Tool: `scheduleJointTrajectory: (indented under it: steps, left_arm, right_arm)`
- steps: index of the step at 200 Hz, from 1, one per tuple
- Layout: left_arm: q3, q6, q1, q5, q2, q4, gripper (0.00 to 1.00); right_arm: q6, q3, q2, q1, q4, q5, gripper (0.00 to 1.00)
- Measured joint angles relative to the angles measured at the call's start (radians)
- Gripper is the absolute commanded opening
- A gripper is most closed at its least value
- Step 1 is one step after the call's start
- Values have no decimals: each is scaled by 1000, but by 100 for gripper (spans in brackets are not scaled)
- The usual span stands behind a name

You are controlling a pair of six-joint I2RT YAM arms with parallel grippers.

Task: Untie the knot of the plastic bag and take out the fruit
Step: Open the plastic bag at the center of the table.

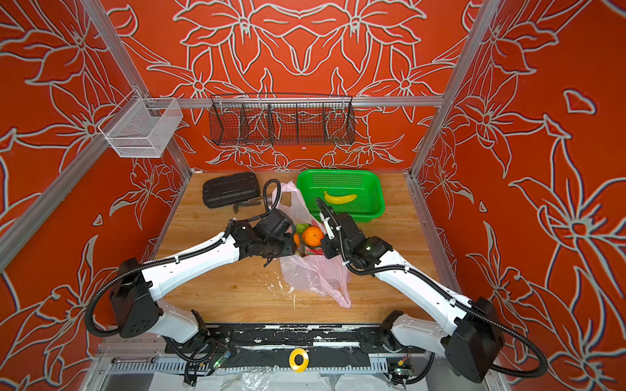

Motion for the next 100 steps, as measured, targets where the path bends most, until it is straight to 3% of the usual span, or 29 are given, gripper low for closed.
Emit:
scheduleJointTrajectory:
  steps: [61,77,89,95,100]
  left_arm:
    - [-238,-38,-35,109,-120,62,49]
    - [-279,-47,-49,115,-133,81,57]
    - [-299,-54,-59,115,-134,95,72]
    - [-304,-50,-61,113,-134,99,80]
    - [-306,-50,-63,111,-135,101,85]
  right_arm:
    - [-20,117,218,-119,98,21,6]
    - [-14,143,291,-148,119,17,10]
    - [-6,165,336,-162,118,10,21]
    - [2,172,348,-166,119,3,31]
    - [6,175,353,-166,119,-3,45]
